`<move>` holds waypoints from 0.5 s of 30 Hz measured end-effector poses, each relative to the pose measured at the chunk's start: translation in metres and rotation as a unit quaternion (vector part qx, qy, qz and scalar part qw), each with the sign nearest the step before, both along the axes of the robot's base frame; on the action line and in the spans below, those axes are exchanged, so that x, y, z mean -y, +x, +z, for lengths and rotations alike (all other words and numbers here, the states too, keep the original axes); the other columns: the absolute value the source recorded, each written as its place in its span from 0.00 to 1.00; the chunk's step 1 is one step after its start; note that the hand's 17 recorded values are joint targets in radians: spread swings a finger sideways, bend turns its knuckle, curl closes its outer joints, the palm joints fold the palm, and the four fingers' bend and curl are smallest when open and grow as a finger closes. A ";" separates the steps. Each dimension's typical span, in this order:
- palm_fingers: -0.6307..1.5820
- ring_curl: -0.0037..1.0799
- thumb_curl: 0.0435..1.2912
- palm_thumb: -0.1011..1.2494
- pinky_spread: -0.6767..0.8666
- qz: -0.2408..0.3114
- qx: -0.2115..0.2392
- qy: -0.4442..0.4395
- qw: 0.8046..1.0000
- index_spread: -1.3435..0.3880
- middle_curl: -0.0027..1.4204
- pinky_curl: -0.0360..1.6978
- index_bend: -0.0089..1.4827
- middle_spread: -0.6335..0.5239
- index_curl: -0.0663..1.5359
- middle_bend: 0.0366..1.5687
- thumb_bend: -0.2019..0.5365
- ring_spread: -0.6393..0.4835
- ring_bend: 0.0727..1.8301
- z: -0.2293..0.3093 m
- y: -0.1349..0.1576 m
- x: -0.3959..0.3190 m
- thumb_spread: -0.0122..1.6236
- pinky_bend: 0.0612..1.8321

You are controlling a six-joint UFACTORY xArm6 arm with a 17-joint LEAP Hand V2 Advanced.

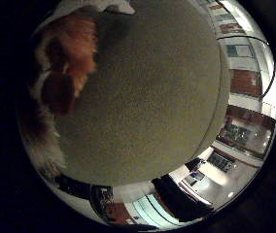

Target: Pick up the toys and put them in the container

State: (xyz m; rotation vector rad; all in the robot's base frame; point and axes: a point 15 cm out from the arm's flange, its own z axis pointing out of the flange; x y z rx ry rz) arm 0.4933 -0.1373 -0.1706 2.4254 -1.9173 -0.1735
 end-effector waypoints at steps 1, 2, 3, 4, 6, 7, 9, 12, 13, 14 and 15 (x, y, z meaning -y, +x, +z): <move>0.50 0.22 0.20 0.36 0.80 0.003 -0.001 -0.001 1.000 0.61 0.24 0.01 0.14 0.57 0.25 0.14 0.25 0.73 0.20 0.000 0.000 -0.001 0.63 0.36; 0.55 0.22 0.20 0.38 0.79 0.003 -0.001 -0.001 1.000 0.61 0.24 0.01 0.14 0.53 0.25 0.17 0.25 0.67 0.24 -0.001 -0.001 -0.001 0.64 0.34; 0.61 0.23 0.20 0.40 0.77 0.005 -0.002 -0.001 1.000 0.60 0.25 0.01 0.14 0.50 0.25 0.20 0.26 0.61 0.28 -0.002 -0.001 -0.002 0.64 0.33; 0.67 0.26 0.21 0.41 0.74 0.006 -0.002 -0.001 1.000 0.59 0.26 0.01 0.14 0.47 0.26 0.23 0.26 0.56 0.32 -0.002 -0.001 -0.002 0.64 0.34; 0.82 0.31 0.22 0.47 0.56 0.010 0.001 -0.003 1.000 0.57 0.30 0.03 0.15 0.42 0.28 0.29 0.27 0.46 0.41 -0.001 0.001 -0.004 0.65 0.42; 0.88 0.34 0.22 0.50 0.46 0.012 0.002 -0.003 1.000 0.56 0.33 0.04 0.19 0.41 0.30 0.35 0.27 0.42 0.44 -0.001 0.002 -0.004 0.66 0.47; 0.94 0.40 0.24 0.56 0.33 0.013 0.013 -0.006 1.000 0.55 0.39 0.09 0.34 0.40 0.37 0.49 0.27 0.39 0.51 0.000 0.007 -0.002 0.66 0.58; 0.90 0.48 0.28 0.67 0.29 0.011 0.060 -0.018 0.998 0.56 0.45 0.17 0.53 0.39 0.46 0.64 0.29 0.37 0.62 0.013 0.030 0.010 0.66 0.72; 0.89 0.51 0.29 0.70 0.30 0.008 0.081 -0.025 0.996 0.57 0.48 0.19 0.59 0.40 0.48 0.69 0.29 0.37 0.65 0.025 0.040 0.020 0.65 0.76; 0.87 0.53 0.31 0.73 0.30 0.005 0.093 -0.029 0.995 0.58 0.49 0.21 0.63 0.40 0.51 0.72 0.29 0.37 0.67 0.036 0.043 0.030 0.65 0.79; 0.85 0.55 0.32 0.76 0.31 0.002 0.096 -0.031 0.995 0.59 0.51 0.22 0.67 0.41 0.52 0.75 0.29 0.37 0.70 0.041 0.039 0.037 0.64 0.81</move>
